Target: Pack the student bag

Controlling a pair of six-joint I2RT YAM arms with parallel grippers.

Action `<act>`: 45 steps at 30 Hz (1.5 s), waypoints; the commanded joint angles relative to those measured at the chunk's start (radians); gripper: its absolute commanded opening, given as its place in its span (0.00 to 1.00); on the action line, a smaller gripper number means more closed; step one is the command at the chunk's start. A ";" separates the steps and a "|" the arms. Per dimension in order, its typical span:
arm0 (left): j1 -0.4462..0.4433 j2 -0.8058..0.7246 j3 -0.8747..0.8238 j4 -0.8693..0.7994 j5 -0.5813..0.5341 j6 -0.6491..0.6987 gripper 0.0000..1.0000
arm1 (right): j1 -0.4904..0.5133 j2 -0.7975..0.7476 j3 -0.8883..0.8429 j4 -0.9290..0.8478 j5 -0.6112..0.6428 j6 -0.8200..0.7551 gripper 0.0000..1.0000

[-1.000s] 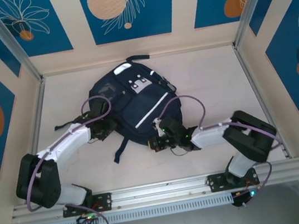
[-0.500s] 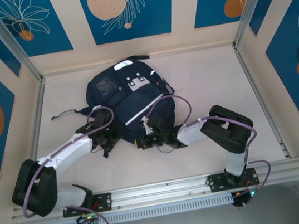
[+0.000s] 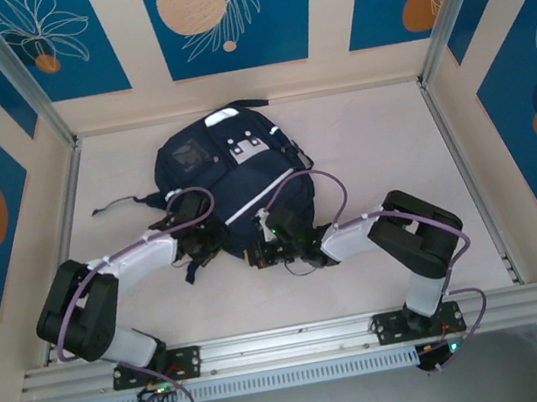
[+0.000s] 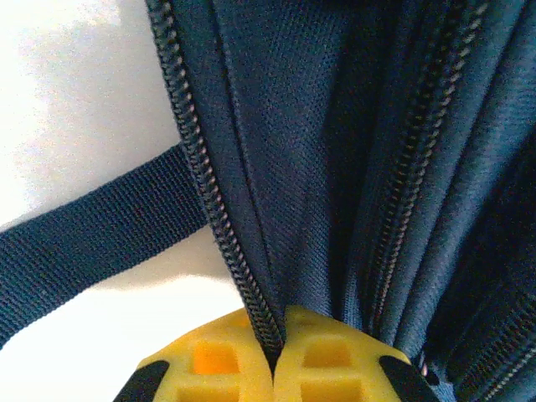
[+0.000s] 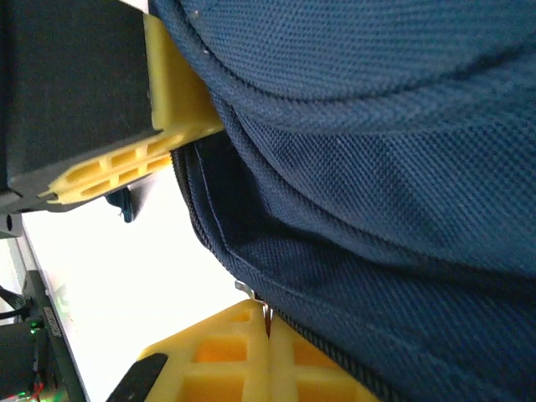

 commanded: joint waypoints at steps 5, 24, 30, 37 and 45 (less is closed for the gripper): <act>0.059 -0.031 0.024 -0.113 -0.109 0.051 0.00 | -0.006 -0.098 -0.095 -0.281 0.089 -0.012 0.00; 0.112 -0.078 0.060 -0.225 -0.203 0.107 0.00 | -0.183 -0.392 -0.238 -0.478 0.005 -0.087 0.00; 0.148 -0.092 0.131 -0.256 -0.143 0.158 0.33 | -0.108 -0.257 -0.157 -0.325 -0.083 -0.159 0.00; 0.145 -0.200 0.074 -0.312 -0.017 0.123 0.59 | -0.071 0.047 0.019 -0.212 -0.191 -0.125 0.00; 0.099 -0.250 0.027 -0.298 0.029 0.090 0.64 | -0.012 0.195 0.185 -0.226 -0.236 -0.114 0.00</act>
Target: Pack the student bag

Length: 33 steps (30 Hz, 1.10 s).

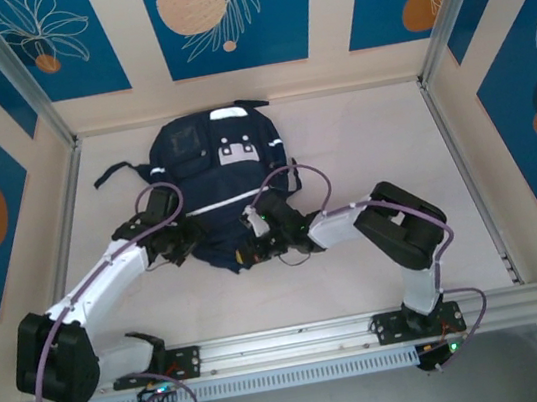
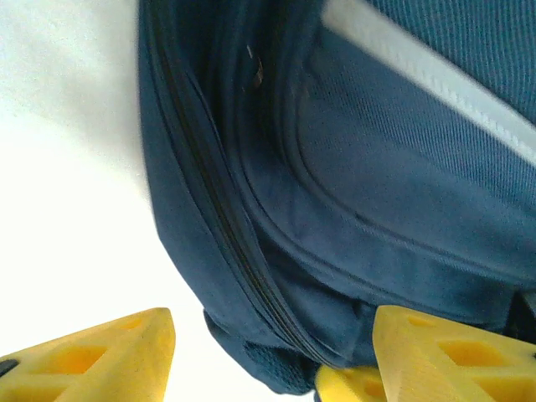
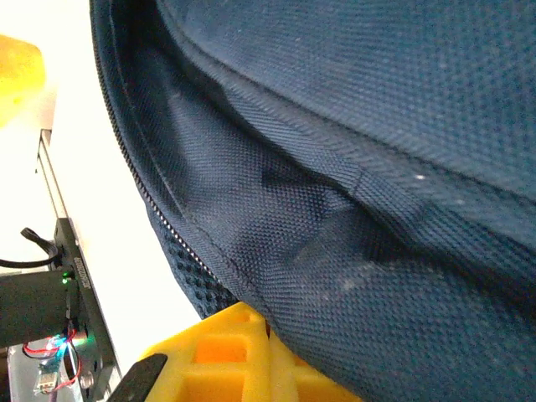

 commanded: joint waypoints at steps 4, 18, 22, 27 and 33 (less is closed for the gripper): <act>-0.047 0.051 -0.030 0.008 0.030 -0.046 0.62 | 0.040 0.068 0.029 -0.129 0.022 -0.001 0.00; -0.023 0.158 -0.017 0.018 -0.080 0.025 0.00 | 0.053 -0.021 -0.027 -0.243 0.122 -0.018 0.00; 0.005 0.150 -0.015 0.006 -0.082 0.048 0.00 | 0.040 -0.074 -0.097 -0.261 0.159 -0.027 0.00; 0.021 0.097 -0.030 -0.016 -0.111 0.051 0.00 | -0.014 -0.121 -0.171 -0.284 0.179 -0.052 0.00; 0.041 0.037 -0.044 -0.068 -0.149 0.045 0.00 | -0.117 -0.176 -0.219 -0.301 0.216 -0.080 0.00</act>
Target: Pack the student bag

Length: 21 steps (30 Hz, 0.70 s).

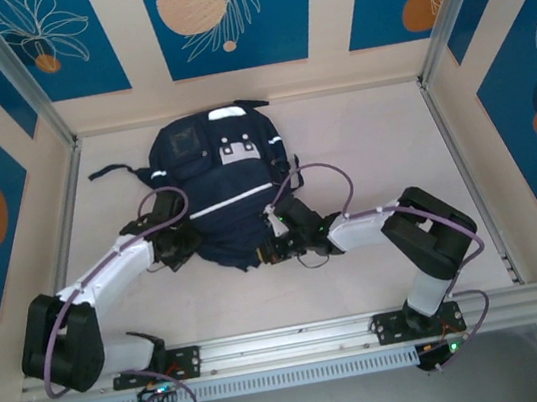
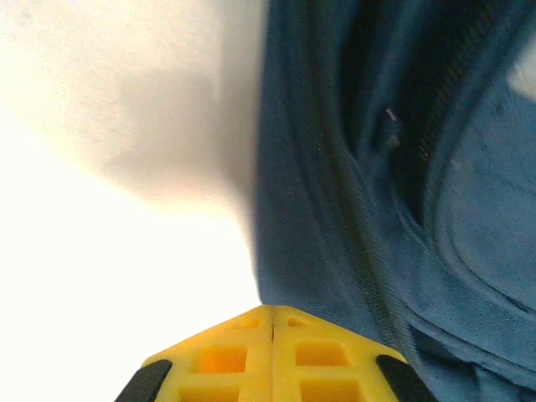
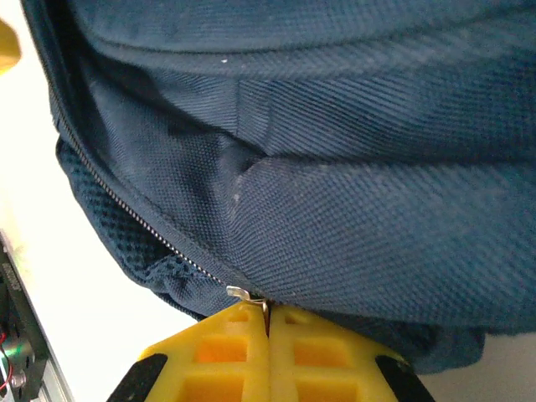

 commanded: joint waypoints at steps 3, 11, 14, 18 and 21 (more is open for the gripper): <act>0.021 -0.061 -0.026 -0.063 -0.076 0.017 0.00 | -0.088 -0.020 -0.071 -0.175 0.073 -0.027 0.00; -0.059 -0.030 0.009 0.041 0.094 0.090 0.35 | 0.021 0.014 0.003 -0.130 -0.121 -0.135 0.00; -0.137 -0.027 0.044 0.039 0.071 0.082 0.57 | 0.076 0.063 0.061 -0.137 -0.124 -0.143 0.00; -0.181 0.014 0.062 0.030 0.074 0.041 0.65 | 0.108 0.131 0.127 -0.103 -0.139 -0.110 0.00; -0.192 0.067 0.040 0.063 0.102 0.012 0.65 | 0.127 0.168 0.189 -0.111 -0.145 -0.104 0.00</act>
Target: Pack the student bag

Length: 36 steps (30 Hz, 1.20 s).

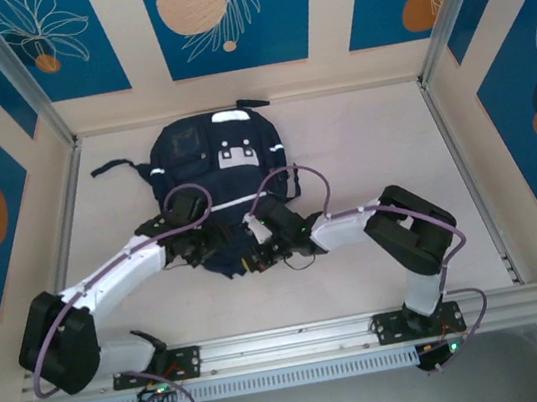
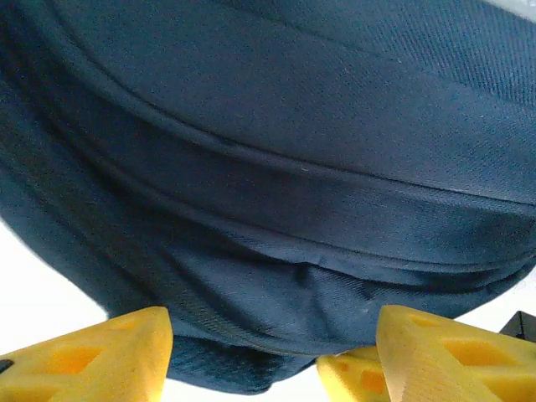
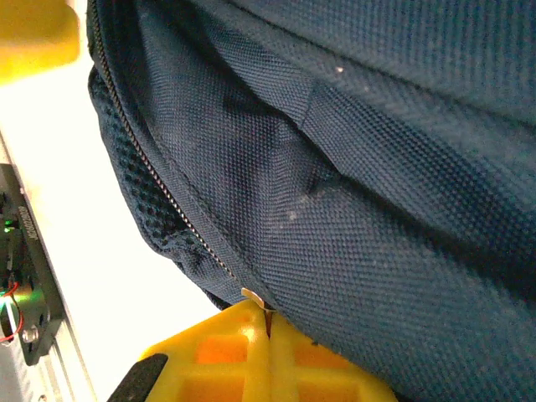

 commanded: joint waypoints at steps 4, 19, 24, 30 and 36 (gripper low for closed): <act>-0.027 0.133 0.005 0.042 0.027 -0.030 0.64 | 0.048 0.068 0.089 -0.080 -0.065 -0.002 0.00; 0.001 0.321 0.048 0.070 -0.036 0.013 0.00 | -0.002 0.012 0.026 -0.289 0.052 -0.028 0.00; 0.027 0.292 0.028 0.049 -0.055 0.014 0.00 | -0.055 -0.053 -0.022 -0.358 0.123 -0.042 0.00; 0.052 0.269 0.035 0.010 -0.074 0.019 0.00 | -0.165 -0.124 -0.088 -0.318 0.106 -0.027 0.00; 0.075 0.199 0.043 -0.015 -0.062 0.076 0.00 | -0.184 -0.079 -0.073 -0.225 0.005 -0.039 0.00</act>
